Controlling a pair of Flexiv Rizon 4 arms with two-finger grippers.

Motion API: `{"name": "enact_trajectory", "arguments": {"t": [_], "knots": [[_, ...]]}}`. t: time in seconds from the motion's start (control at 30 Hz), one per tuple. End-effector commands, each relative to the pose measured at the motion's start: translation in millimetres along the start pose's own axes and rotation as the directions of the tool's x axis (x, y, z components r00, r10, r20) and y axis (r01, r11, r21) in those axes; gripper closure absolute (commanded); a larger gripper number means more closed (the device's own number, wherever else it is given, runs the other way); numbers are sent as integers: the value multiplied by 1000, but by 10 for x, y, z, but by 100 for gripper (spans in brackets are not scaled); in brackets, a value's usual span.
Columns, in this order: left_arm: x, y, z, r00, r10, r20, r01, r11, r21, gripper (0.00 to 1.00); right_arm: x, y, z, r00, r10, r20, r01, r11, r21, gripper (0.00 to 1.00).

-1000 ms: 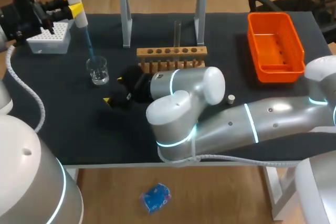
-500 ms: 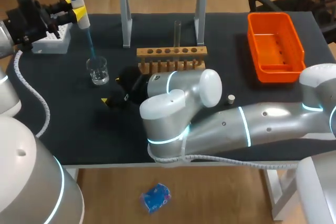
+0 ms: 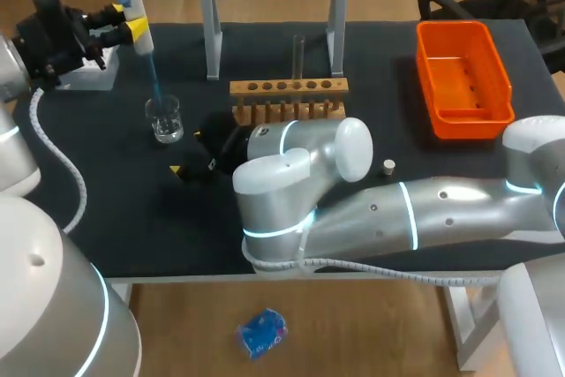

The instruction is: Invert the test tube, pick up the pipette, mount the tip to pipette, aspirate from beaker and dispense into the tube, eject the tip, return the pipette, and cap with the stopper.

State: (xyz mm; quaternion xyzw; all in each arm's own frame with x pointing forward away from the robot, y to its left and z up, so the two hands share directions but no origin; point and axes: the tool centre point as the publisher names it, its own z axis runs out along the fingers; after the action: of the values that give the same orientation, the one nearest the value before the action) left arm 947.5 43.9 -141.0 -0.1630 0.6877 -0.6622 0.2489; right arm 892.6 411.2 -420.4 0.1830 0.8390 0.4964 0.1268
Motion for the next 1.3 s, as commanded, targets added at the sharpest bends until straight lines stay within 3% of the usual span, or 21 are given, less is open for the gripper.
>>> {"name": "enact_trajectory", "arguments": {"t": [0.03,0.67,1.3], "knots": [[-39,106,41,1000,-14,0,14,1000,3,100,7,2,14,1000,-1,3,1,1000,3,0],[-65,504,47,996,-84,23,84,996,-6,100,7,2,14,1000,-1,3,1,1000,3,0],[-56,737,-17,991,-124,45,125,992,-20,100,7,2,14,1000,-1,3,1,1000,3,0]]}}
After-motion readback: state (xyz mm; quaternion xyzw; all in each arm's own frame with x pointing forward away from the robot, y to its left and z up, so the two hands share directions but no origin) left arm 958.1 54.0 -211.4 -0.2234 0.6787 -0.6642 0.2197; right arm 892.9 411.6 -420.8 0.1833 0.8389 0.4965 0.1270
